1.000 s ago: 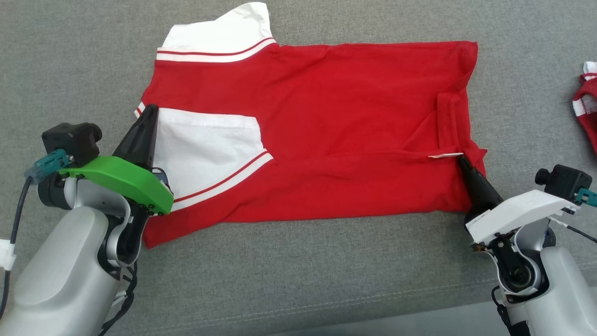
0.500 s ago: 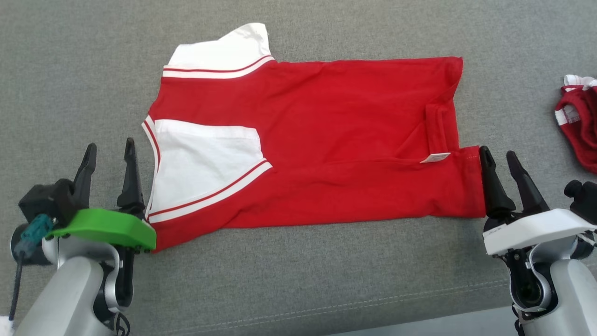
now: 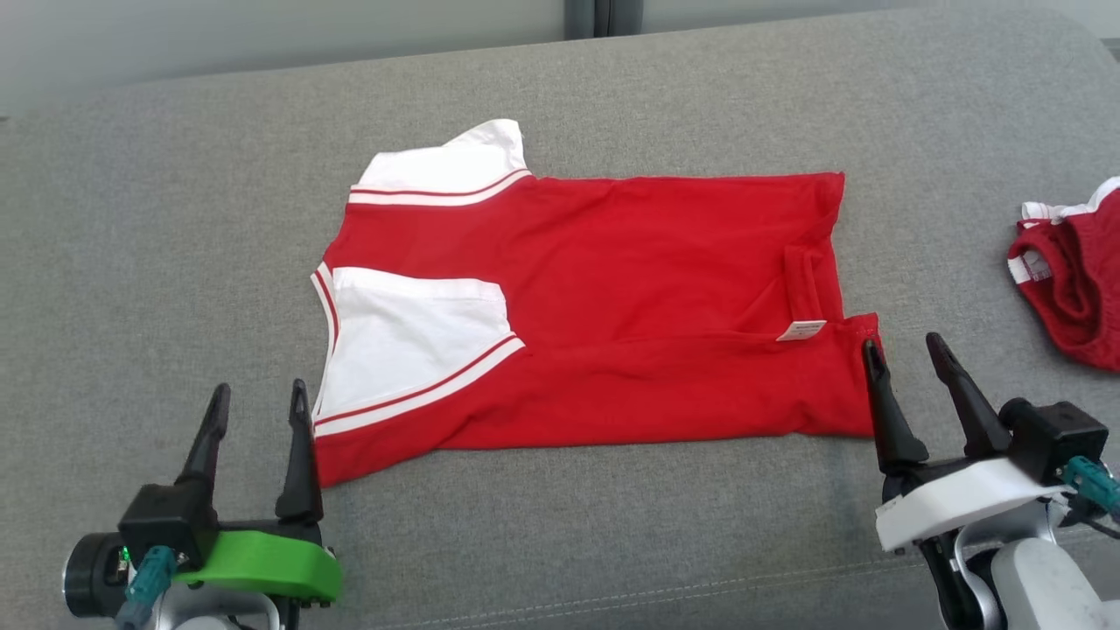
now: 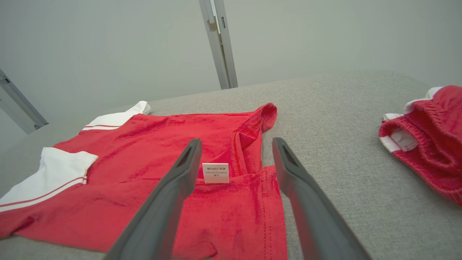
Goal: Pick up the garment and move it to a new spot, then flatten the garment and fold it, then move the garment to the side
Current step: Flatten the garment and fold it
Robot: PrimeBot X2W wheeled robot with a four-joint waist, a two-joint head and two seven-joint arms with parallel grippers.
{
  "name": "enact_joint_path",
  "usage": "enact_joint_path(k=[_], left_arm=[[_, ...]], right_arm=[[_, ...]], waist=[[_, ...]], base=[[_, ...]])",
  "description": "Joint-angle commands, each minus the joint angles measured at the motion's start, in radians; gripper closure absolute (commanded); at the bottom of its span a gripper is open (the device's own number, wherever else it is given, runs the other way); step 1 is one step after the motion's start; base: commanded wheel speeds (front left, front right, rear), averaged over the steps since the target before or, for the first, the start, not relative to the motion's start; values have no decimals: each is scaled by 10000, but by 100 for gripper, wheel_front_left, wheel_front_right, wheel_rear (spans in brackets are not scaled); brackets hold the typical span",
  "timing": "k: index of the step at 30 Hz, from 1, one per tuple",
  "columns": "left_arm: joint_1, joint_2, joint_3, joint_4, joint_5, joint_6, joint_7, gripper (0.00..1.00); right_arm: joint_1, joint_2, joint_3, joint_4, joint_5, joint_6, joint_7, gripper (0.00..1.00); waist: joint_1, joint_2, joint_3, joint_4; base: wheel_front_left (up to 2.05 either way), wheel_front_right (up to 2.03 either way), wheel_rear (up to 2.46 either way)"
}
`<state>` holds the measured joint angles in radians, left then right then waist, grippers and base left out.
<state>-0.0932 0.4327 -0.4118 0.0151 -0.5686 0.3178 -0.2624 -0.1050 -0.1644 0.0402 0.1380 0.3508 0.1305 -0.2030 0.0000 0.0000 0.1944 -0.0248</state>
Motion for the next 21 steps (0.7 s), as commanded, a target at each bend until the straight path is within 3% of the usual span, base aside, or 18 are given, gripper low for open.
enact_joint_path(k=[1, 9, 21], left_arm=[[189, 8, -110, -2, 164, 8, -28, 0], [588, -151, -588, 205, 225, -40, 90, 0], [449, -213, -751, 690, 5, -201, 277, 0]], right_arm=[[256, -70, 79, -26, -320, 3, -52, 0], [1136, 11, 361, -421, -1150, 3, 244, 0], [1646, 195, 376, -939, -1365, 1, 683, 0]], waist=[[0, 0, -341, 76], [0, 0, -837, 57], [0, 0, -1154, -35]], base=[[0, 0, 0], [0, 0, 0], [0, 0, 0]])
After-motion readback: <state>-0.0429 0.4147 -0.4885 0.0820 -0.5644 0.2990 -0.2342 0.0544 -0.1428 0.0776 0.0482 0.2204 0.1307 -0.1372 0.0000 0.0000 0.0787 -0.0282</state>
